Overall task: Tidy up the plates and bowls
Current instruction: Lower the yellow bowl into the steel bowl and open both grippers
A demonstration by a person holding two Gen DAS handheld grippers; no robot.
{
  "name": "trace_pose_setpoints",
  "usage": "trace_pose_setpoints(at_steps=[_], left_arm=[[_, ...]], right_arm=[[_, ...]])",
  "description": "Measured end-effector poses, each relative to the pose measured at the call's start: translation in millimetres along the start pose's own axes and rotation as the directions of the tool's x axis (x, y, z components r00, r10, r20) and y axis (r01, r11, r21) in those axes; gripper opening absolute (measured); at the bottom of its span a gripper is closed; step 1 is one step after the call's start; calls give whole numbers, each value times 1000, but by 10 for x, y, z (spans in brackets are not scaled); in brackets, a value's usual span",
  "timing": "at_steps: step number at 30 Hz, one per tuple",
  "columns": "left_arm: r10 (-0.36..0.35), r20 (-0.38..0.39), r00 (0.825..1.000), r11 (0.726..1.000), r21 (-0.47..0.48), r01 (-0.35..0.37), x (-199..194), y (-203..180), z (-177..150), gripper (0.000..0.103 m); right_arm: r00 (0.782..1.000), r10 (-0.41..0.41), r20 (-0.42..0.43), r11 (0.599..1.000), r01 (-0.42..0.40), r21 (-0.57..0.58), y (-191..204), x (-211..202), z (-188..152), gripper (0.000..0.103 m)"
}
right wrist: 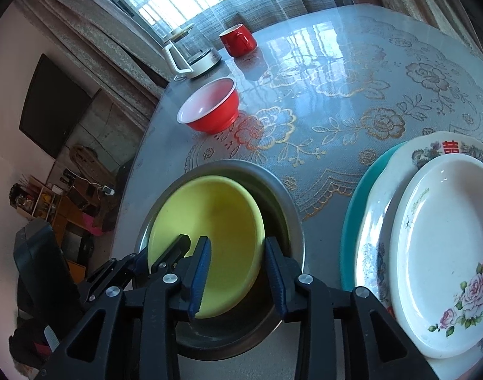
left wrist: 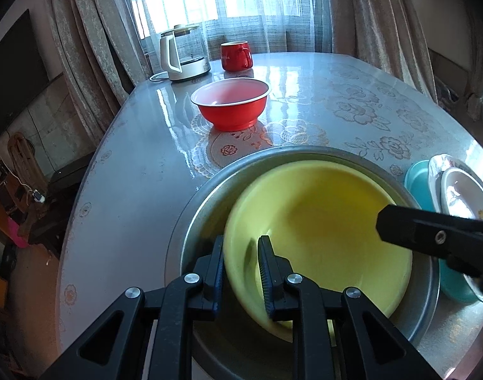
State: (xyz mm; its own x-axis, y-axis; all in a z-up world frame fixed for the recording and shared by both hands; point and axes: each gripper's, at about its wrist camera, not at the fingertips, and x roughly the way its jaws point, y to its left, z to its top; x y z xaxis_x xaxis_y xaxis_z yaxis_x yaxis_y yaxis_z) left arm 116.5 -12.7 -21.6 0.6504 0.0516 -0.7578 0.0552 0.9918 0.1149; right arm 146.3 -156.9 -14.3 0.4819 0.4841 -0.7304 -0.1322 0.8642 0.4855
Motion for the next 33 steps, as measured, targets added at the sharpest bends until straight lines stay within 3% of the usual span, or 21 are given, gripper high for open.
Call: trace_pose_setpoints(at_steps=[9,18,21,33], left_arm=[[0,3,1000,1000,-12,0,-11,22,-3,22],[-88,21,996,991,-102,90,-102,159,30,24],[-100,32,994,987,-125,103,-147,197,51,38],[-98,64,993,986,-131,105,-302,224,104,56]], right_arm=[[999,19,26,1000,-20,13,-34,-83,26,37],[999,28,30,999,-30,41,-102,-100,16,37],[999,31,31,998,-32,49,-116,-102,13,37],[999,24,33,999,-26,44,-100,-118,34,37]])
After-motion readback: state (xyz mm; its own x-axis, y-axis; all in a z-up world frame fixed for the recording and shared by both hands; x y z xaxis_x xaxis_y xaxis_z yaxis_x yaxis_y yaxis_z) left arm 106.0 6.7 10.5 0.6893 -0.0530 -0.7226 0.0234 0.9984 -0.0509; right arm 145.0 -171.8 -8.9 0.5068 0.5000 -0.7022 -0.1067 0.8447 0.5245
